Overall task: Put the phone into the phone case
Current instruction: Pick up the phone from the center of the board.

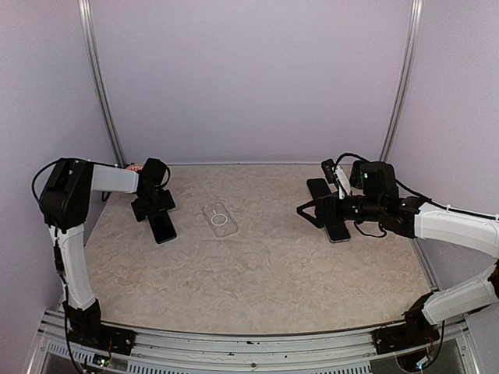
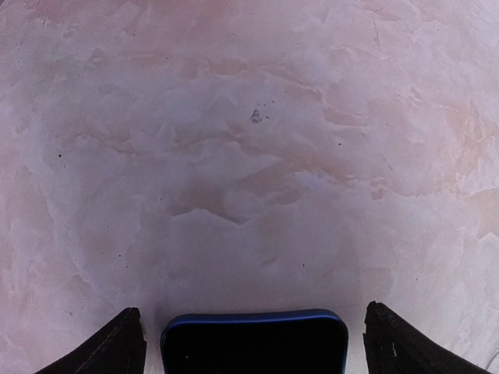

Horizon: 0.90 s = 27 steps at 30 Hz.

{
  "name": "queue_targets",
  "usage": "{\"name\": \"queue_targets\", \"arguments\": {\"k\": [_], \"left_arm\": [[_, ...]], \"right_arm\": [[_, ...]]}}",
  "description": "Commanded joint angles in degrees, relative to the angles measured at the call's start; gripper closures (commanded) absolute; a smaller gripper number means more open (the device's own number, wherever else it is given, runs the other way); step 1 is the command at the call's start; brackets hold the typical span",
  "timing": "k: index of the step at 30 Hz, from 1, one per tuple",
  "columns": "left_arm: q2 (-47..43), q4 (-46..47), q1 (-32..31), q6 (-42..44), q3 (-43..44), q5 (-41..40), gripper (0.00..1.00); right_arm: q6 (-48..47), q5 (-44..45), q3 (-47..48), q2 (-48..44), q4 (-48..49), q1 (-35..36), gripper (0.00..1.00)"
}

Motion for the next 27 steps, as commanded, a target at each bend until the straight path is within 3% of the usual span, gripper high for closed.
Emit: {"name": "queue_targets", "arguments": {"k": [1,16,21,27], "left_arm": [[-0.3,-3.9,-0.1,-2.2,-2.5,2.7,0.05],[2.8,-6.6,-3.0,-1.1,-3.3,3.6,0.15],[0.4,-4.5,-3.1,-2.1,-8.5,6.8,0.29],[-3.3,-2.9,-4.1,-3.6,-13.2,9.1,0.31]], "right_arm": [[0.5,0.3,-0.8,-0.4,1.3,0.7,0.01],[0.2,1.0,-1.0,-2.0,0.5,0.8,0.01],[-0.1,1.8,-1.0,-3.0,0.0,0.8,0.01],[0.0,1.3,-0.5,-3.2,-0.1,0.7,0.01]]}}
